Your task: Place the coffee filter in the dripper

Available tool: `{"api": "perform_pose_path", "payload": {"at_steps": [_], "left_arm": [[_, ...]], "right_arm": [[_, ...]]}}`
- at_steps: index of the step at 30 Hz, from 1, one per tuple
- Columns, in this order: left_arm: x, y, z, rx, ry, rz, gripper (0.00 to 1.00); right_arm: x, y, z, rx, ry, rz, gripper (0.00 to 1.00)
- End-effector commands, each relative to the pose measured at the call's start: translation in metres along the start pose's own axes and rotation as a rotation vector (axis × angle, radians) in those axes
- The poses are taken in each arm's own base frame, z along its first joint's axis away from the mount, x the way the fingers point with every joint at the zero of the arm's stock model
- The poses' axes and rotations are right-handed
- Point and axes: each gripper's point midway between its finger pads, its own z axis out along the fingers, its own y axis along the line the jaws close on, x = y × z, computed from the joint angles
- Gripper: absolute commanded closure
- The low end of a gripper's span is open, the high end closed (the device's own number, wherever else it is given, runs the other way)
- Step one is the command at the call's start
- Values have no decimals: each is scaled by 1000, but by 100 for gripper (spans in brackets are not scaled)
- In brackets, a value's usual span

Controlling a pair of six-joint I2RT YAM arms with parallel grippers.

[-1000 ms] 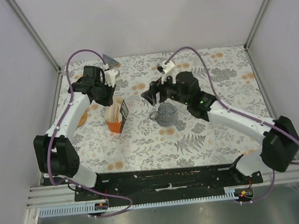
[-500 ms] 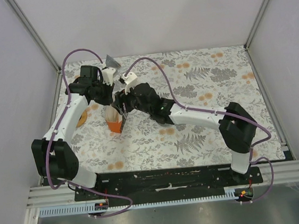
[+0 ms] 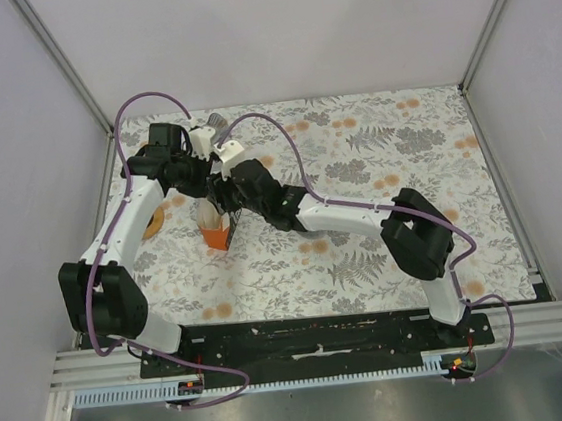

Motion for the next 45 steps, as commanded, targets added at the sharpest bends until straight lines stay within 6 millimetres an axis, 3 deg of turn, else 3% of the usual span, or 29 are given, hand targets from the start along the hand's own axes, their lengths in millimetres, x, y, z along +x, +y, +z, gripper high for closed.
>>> {"api": "perform_pose_path", "payload": {"at_steps": [1,7,14,20,22,25,30,38,45], "left_arm": [[-15,-3,-13,9,-65,-8,98],[-15,-3,-13,7,-67,-9,98],[-12,-3,-11,12,-59,-8,98],[-10,0,-11,0,-52,0,98],[-11,2,-12,-10,-54,6,87],[-14,3,-16,-18,-59,15,66],[-20,6,-26,-36,-66,29,48],[-23,5,-31,-26,-71,36,43],[-23,11,-29,-50,-65,35,43]], "right_arm": [[-13,-7,5,68,-29,-17,46],[-6,-15,8,110,-8,-39,57],[-6,-14,9,103,-5,-30,76],[-20,-3,5,63,-23,11,93],[-28,0,1,49,-35,25,100],[-40,4,-6,32,-52,40,100],[-57,8,-20,2,-76,64,100],[-67,-3,-26,-3,-82,90,100],[-43,0,-7,-31,-13,126,100]]}}
